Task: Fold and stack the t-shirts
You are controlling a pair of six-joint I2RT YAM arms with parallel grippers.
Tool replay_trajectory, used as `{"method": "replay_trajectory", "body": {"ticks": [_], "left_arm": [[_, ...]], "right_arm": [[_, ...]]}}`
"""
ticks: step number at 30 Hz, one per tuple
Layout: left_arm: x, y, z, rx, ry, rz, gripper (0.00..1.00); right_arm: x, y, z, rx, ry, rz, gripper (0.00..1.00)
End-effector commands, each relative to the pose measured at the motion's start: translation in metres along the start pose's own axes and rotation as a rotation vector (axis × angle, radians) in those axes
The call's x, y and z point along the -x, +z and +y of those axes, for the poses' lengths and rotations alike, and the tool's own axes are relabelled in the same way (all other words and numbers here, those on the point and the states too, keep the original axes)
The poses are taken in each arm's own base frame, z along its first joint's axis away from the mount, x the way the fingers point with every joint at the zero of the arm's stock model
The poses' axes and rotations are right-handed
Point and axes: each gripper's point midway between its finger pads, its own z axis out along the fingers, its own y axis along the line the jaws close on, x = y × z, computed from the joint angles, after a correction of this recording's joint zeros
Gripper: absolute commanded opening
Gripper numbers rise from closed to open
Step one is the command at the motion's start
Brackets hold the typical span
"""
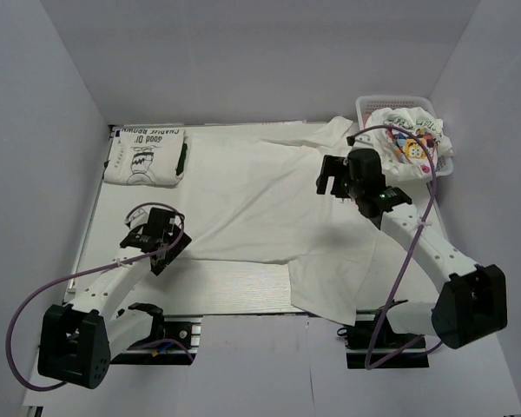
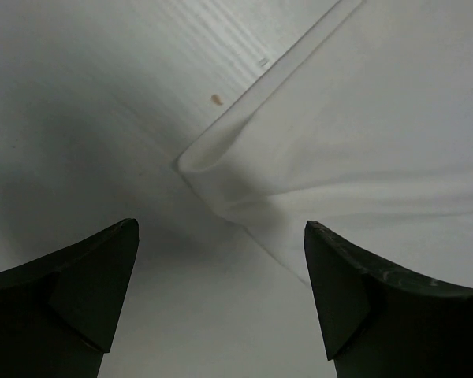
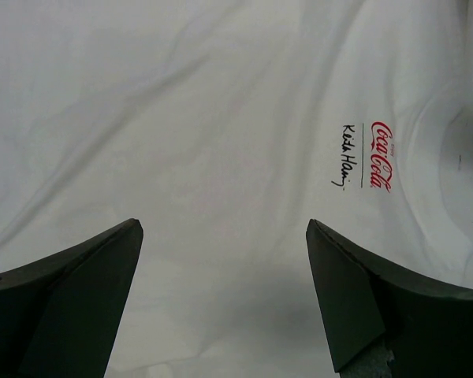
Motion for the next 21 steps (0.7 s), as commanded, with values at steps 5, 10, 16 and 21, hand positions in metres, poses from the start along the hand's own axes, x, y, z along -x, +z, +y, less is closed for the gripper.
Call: {"method": "replay_trajectory", "body": {"ticks": [5, 10, 16, 21], "left_arm": [[-0.021, 0.014, 0.006, -0.003, -0.058, 0.060, 0.80], [-0.021, 0.023, 0.017, 0.050, -0.047, 0.037, 0.56], [-0.027, 0.031, 0.022, 0.064, -0.024, 0.047, 0.52], [-0.020, 0.033, 0.017, 0.057, -0.029, 0.020, 0.47]], "right_arm": [[-0.013, -0.026, -0.006, -0.057, 0.098, -0.003, 0.90], [-0.069, -0.043, -0.020, -0.146, 0.064, 0.161, 0.90], [-0.148, -0.072, -0.014, -0.140, -0.101, 0.429, 0.90], [-0.204, -0.101, 0.000, -0.093, -0.204, 0.626, 0.90]]}}
